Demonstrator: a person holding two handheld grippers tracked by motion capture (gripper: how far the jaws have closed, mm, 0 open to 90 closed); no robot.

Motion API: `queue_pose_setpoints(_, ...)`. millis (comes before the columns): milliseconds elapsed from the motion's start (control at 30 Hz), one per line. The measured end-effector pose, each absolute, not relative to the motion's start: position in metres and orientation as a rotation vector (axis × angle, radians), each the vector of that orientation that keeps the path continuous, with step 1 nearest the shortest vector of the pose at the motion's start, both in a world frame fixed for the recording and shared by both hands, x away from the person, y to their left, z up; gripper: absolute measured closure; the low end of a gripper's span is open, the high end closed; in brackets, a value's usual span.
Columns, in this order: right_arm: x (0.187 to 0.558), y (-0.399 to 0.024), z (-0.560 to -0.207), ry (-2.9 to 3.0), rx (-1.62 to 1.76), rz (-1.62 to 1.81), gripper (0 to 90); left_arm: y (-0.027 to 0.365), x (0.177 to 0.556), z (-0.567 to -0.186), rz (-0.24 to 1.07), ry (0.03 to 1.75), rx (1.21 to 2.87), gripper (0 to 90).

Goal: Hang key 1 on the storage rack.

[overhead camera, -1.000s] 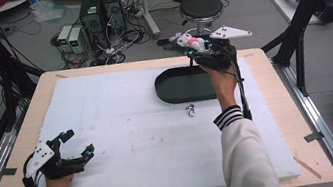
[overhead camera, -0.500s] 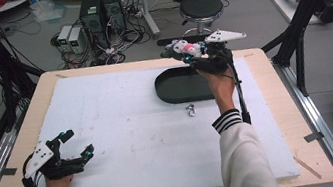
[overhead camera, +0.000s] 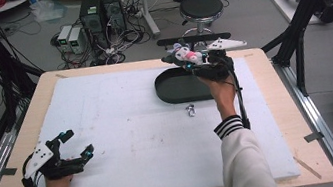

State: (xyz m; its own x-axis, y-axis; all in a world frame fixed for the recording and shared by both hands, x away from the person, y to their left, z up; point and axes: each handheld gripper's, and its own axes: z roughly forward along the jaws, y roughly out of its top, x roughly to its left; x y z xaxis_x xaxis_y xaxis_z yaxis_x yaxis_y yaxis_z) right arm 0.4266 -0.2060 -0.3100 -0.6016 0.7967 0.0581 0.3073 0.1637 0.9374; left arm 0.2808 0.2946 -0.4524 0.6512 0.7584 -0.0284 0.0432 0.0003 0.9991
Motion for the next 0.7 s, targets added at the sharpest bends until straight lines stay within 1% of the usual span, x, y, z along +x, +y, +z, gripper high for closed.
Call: queue_pose_setpoints(700, 0.436, -0.2, -0.33, 2.025, 1.066, 1.436, 54.4, 0.295, 0.281, -0.452, 0.644, 0.704, 1.483, 6.8)
